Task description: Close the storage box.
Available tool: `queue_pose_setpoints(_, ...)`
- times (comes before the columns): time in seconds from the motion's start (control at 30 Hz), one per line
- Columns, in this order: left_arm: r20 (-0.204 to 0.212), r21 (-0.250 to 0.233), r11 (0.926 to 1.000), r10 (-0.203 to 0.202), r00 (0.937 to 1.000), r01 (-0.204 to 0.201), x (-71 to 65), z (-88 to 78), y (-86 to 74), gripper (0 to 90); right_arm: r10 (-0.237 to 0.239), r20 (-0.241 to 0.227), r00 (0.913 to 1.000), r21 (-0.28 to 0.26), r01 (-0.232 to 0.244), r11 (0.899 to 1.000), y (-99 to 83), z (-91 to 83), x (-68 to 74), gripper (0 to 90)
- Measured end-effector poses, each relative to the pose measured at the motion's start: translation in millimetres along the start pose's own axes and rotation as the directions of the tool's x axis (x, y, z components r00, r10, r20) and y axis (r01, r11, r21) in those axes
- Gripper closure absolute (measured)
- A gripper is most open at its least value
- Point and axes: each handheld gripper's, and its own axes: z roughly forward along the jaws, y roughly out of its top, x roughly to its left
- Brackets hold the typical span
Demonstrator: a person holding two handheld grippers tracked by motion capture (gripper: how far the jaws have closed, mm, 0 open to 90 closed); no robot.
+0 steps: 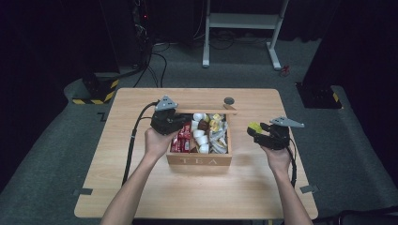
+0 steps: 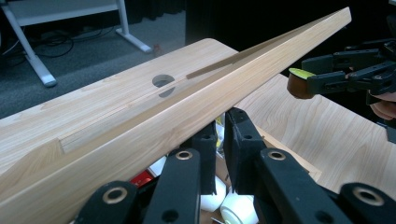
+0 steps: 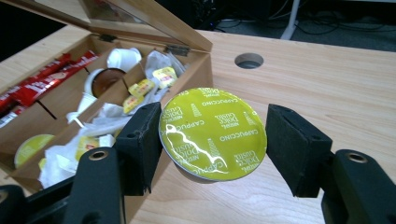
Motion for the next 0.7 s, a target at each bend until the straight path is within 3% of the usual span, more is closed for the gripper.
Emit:
queue_pose_setpoints(0.3,0.009,0.006,1.0000,-0.002,1.0000,0.002,0.0,-0.5,-1.2,84.0,0.033,0.026,0.9991,0.027,-0.033,0.999,-10.8,3.6,-11.6,38.1)
queue_pose_setpoints(0.7,0.014,0.004,1.0000,-0.005,0.9999,0.005,0.0,0.1,-1.0,84.5,0.040,0.066,0.9970,0.077,-0.045,0.996,-26.4,17.0,-20.0,38.1)
